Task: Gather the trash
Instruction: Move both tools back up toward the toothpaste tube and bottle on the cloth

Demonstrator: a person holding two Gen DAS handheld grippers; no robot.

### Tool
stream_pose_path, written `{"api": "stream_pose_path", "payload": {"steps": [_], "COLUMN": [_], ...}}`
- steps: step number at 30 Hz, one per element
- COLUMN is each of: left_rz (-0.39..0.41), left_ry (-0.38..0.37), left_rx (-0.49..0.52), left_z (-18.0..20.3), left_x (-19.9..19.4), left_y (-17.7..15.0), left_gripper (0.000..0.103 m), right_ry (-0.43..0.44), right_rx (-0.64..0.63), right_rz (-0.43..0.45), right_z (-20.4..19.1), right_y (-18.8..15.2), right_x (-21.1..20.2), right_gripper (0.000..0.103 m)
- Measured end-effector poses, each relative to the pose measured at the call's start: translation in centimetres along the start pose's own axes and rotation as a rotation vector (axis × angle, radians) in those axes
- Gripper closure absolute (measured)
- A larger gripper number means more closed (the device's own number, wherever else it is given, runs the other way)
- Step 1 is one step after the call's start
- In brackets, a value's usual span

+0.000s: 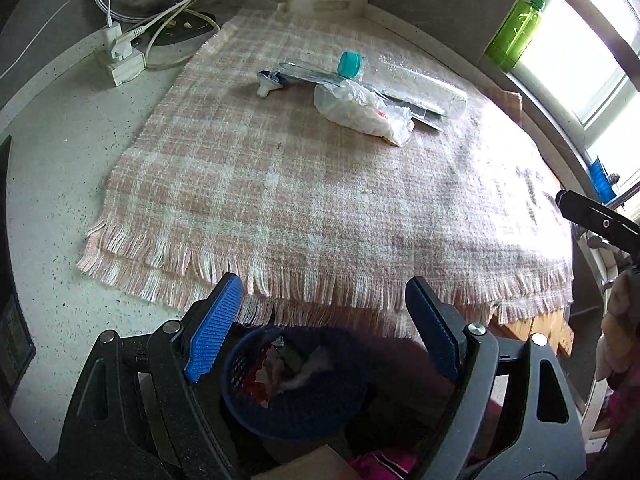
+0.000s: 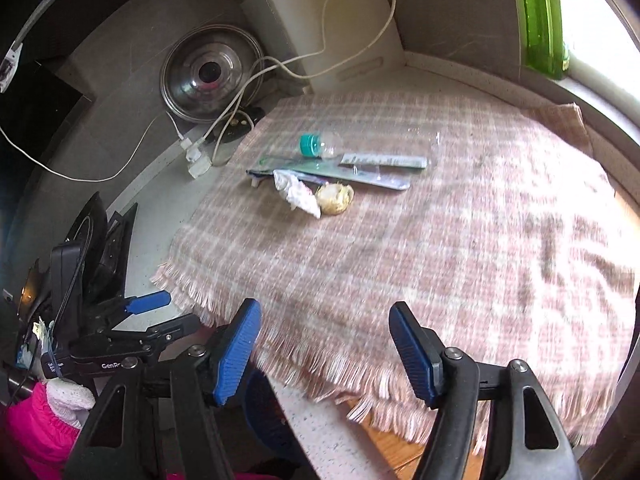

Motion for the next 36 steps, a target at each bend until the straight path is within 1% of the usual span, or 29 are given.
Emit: {"api": "stream_pose_path", "payload": {"steps": [3,8,10,13,17,18,20,24,28,30,31,34,36], "left_rz": [0.006,0.018,0.025,0.042,0.056,0.057,0.056,0.056,0.047,0.037,0.031,0.02,0.015], "left_ry": [-0.042,-0.067,-0.091,-0.11,-0.142,-0.152,-0.151,-0.175,-0.18,-0.172,-0.172,-0.167,-0.165], "left_rx": [-0.074,-0.132,-0.171,-0.231,-0.299,-0.318,-0.354,-0.408,-0.424,-0.428,-0.435,-0.45,-0.457], "left_z": [0.0,0.2,0.3,0.2,0.3,0.2,-0.1,-0.5,-0.6,-0.8,-0.9,-1.4,-1.7], "left_x": [0.6,1.7,2.2,3.2,4.8,5.2,5.9,7.1,8.2,8.9,9.2,10.2,10.6], "left_y": [1.5,4.5,5.8,7.9,10.4,10.9,11.7,12.6,13.2,13.4,13.4,13.3,13.2], "left_gripper": [0.017,0.019,0.019,0.019,0.019,0.02,0.028,0.029,0.03,0.038,0.04,0.041,0.051], "right_ry": [-0.016,-0.057,-0.062,-0.056,-0.074,-0.076,-0.054,-0.047,-0.059,-0.071,-0.075,-0.083,-0.089], "right_rx": [-0.069,-0.226,-0.294,-0.358,-0.465,-0.488,-0.52,-0.563,-0.624,-0.657,-0.671,-0.703,-0.72], "right_rz": [0.018,0.032,0.02,0.004,-0.033,-0.04,-0.056,-0.08,-0.101,-0.115,-0.121,-0.138,-0.148], "right_z": [0.6,1.0,1.1,1.3,1.2,1.0,0.7,0.5,-0.1,-0.4,-0.6,-1.1,-1.3], "right_y": [2.2,6.2,7.6,9.4,11.1,11.4,12.0,13.1,13.9,14.2,14.3,14.7,14.9], "right_x": [0.7,2.4,3.3,4.6,6.6,7.1,7.8,9.2,10.7,11.6,12.1,13.6,14.5], "right_gripper": [0.027,0.027,0.027,0.027,0.027,0.027,0.027,0.027,0.027,0.027,0.027,0.027,0.027]}}
Point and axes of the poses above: each gripper's, at about its wrist camera, not at the fingertips, and x roughly the way its jaws point, z to its right, y to its top, the point moved 6 cm from there along x, roughly the way its jaws point, and after that the axes turned 14 degrees about -y, right-handed, at the moved point
